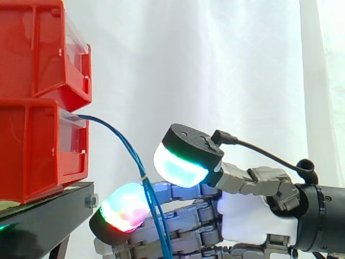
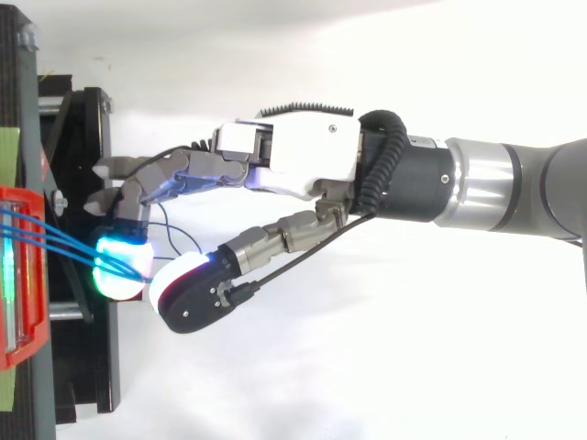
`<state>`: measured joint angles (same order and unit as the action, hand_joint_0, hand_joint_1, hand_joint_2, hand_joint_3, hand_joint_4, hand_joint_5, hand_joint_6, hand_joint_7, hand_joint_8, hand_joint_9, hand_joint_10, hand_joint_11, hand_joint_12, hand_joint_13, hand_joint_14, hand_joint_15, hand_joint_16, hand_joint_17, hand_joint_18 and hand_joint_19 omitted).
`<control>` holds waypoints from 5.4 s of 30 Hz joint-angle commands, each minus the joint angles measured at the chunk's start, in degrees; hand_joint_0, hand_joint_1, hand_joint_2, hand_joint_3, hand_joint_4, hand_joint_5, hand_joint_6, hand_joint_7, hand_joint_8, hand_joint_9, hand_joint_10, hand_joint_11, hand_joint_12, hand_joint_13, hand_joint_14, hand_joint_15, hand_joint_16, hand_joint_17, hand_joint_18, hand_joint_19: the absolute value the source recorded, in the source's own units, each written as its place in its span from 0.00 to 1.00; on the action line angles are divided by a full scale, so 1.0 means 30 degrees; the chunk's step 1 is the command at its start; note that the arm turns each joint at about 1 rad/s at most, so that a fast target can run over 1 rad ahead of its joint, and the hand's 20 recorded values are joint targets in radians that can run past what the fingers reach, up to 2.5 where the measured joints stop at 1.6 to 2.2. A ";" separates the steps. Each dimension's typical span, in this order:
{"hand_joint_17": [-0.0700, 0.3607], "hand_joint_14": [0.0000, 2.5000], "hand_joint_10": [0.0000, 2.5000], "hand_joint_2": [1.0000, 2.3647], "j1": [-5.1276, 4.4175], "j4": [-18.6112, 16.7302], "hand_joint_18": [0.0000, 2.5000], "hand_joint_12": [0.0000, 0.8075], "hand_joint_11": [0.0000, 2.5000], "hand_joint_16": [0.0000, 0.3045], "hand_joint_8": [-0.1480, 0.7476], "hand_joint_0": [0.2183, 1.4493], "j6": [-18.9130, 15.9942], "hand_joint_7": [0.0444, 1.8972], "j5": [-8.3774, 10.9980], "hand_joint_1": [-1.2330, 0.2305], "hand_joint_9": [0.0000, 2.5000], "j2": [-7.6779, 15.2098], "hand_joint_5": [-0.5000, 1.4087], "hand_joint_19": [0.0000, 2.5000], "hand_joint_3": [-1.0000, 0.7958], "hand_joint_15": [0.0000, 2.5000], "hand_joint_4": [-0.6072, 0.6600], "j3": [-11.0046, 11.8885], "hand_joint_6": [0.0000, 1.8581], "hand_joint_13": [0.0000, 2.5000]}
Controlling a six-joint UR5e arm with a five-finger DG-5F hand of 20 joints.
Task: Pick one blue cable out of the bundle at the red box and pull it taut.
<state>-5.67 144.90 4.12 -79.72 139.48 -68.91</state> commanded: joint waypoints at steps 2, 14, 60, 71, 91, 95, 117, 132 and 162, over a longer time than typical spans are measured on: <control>0.43 0.00 0.00 0.01 0.0014 -0.0018 0.02 0.44 0.04 0.17 0.46 0.30 0.0002 0.44 0.0000 0.42 0.13 0.0000 0.17 0.03 0.34 0.04 0.62 0.0000 0.41 0.04; 0.43 0.00 0.00 0.01 0.0014 -0.0106 0.03 0.43 0.05 0.17 0.46 0.32 0.0295 0.44 0.0000 0.40 0.13 0.0000 0.15 0.02 0.40 0.04 0.60 0.0000 0.45 0.04; 0.43 0.00 0.00 0.01 -0.0015 0.0041 0.08 0.44 0.07 0.17 0.47 0.34 0.0295 0.43 -0.0030 0.31 0.16 0.0000 0.15 0.01 0.37 0.03 0.57 0.0644 0.49 0.08; 0.43 0.00 0.00 0.01 -0.0103 0.0129 0.08 0.44 0.07 0.17 0.48 0.34 0.0295 0.45 0.0000 0.32 0.17 -0.0029 0.15 0.01 0.42 0.04 0.54 0.0674 0.50 0.08; 0.43 0.00 0.00 0.01 0.0044 0.3000 0.10 0.45 0.16 0.17 0.50 0.37 0.0178 0.45 0.0000 0.32 0.22 -0.0645 0.15 0.01 0.38 0.04 0.54 0.0674 0.50 0.09; 0.42 0.00 0.01 0.01 0.0161 0.4758 0.10 0.45 0.24 0.16 0.51 0.37 0.0207 0.46 -0.0030 0.32 0.27 -0.1289 0.15 0.01 0.37 0.04 0.54 0.0674 0.49 0.10; 0.42 0.00 0.00 0.01 0.0249 0.7805 0.12 0.45 0.39 0.16 0.51 0.38 0.0237 0.45 0.0146 0.33 0.33 -0.2197 0.15 0.03 0.35 0.07 0.54 0.1084 0.49 0.15; 0.42 0.00 0.00 0.01 0.0249 1.0178 0.14 0.46 0.46 0.16 0.50 0.39 0.0090 0.43 0.0087 0.32 0.37 -0.2197 0.15 0.03 0.33 0.10 0.55 0.1933 0.49 0.18; 0.43 0.00 0.00 0.00 0.0073 1.0383 0.19 0.49 0.46 0.17 0.54 0.26 0.0120 0.43 0.0175 0.34 0.38 -0.2725 0.15 0.06 0.28 0.12 0.59 0.2051 0.49 0.22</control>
<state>-5.43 176.05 4.44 -79.19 131.32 -62.76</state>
